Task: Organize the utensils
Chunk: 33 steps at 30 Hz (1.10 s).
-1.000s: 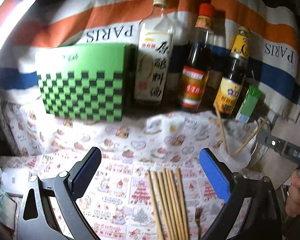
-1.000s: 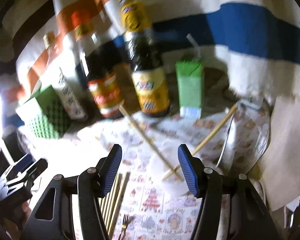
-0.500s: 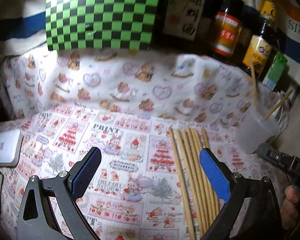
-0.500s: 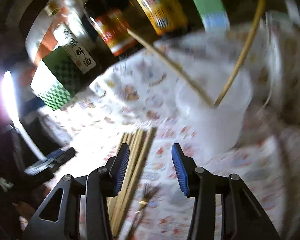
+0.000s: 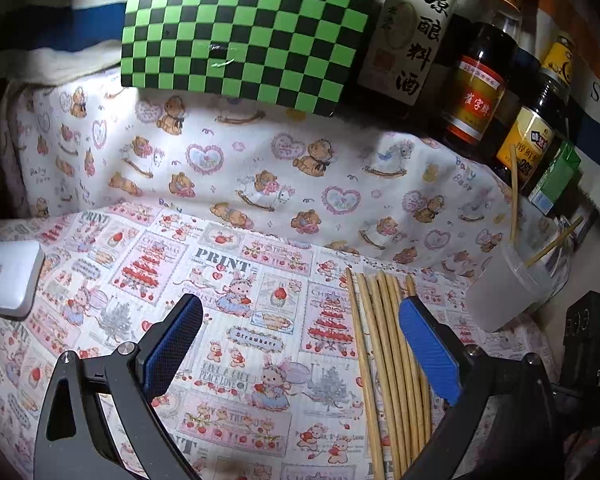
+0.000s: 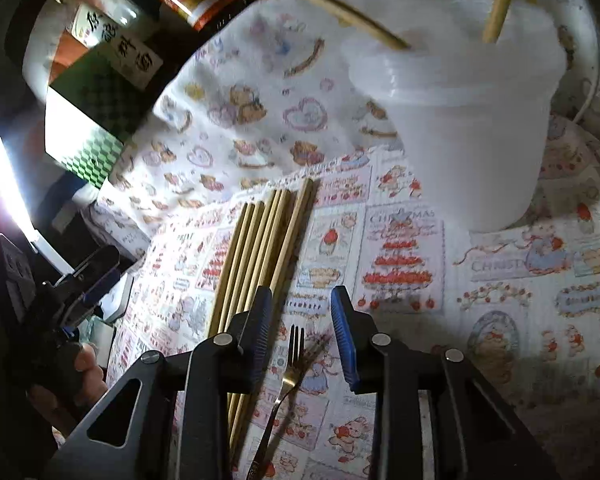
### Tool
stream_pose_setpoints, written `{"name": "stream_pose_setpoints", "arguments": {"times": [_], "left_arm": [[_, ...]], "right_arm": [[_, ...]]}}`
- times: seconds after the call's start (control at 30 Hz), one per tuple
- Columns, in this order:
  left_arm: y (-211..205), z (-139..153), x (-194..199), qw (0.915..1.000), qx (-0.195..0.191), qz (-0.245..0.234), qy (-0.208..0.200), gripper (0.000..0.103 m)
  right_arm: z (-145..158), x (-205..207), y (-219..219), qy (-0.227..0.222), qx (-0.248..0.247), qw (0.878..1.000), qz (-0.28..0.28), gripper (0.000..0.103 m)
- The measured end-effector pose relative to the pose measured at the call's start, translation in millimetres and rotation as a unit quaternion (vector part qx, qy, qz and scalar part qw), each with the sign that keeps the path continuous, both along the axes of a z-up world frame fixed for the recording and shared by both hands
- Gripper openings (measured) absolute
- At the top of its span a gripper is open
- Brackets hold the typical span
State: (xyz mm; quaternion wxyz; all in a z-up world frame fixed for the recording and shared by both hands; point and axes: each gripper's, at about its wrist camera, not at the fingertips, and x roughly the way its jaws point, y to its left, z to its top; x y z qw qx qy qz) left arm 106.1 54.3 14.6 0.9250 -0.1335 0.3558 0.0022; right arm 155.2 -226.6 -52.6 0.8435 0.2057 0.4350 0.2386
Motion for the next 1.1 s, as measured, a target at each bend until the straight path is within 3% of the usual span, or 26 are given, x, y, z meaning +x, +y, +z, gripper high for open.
{"name": "stream_pose_setpoints", "arguments": {"times": [0.1, 0.3, 0.53, 0.6, 0.7, 0.83, 0.9, 1.1], "left_arm": [[-4.1, 1.1, -0.3, 0.9999, 0.005, -0.012, -0.002, 0.098], [0.4, -9.2, 5.4, 0.9991, -0.030, -0.015, 0.026, 0.098], [3.1, -8.9, 3.9, 0.9994, -0.025, -0.008, 0.024, 0.098], [0.9, -9.6, 4.4, 0.9996, -0.011, -0.007, 0.026, 0.098], [-2.1, -10.8, 5.7, 0.9995, 0.002, -0.008, 0.030, 0.098], [-7.8, -15.6, 10.0, 0.9983, 0.025, -0.011, 0.051, 0.098], [-17.0, -20.9, 14.9, 0.9955, 0.042, -0.041, 0.074, 0.098], [-52.5, -40.8, 18.6, 0.9803, 0.093, -0.109, 0.136, 0.066]], "right_arm": [[-6.4, 2.3, 5.0, 0.012, 0.002, 1.000, 0.011, 0.026], [-11.0, 2.5, 11.1, 0.022, 0.004, 0.999, 0.029, 0.016], [-7.9, 0.3, 11.9, 0.022, -0.004, 0.999, 0.029, 0.004], [-1.2, -3.8, 10.6, 0.005, -0.027, 1.000, 0.014, 0.003], [8.4, -9.8, 13.5, -0.025, -0.101, 0.994, -0.015, 0.003], [10.6, -11.4, 16.7, -0.018, -0.138, 0.990, -0.017, 0.003], [10.0, -11.9, 19.3, -0.013, -0.163, 0.986, -0.018, 0.003], [11.4, -19.1, 28.8, -0.006, -0.214, 0.977, 0.001, 0.003]]}}
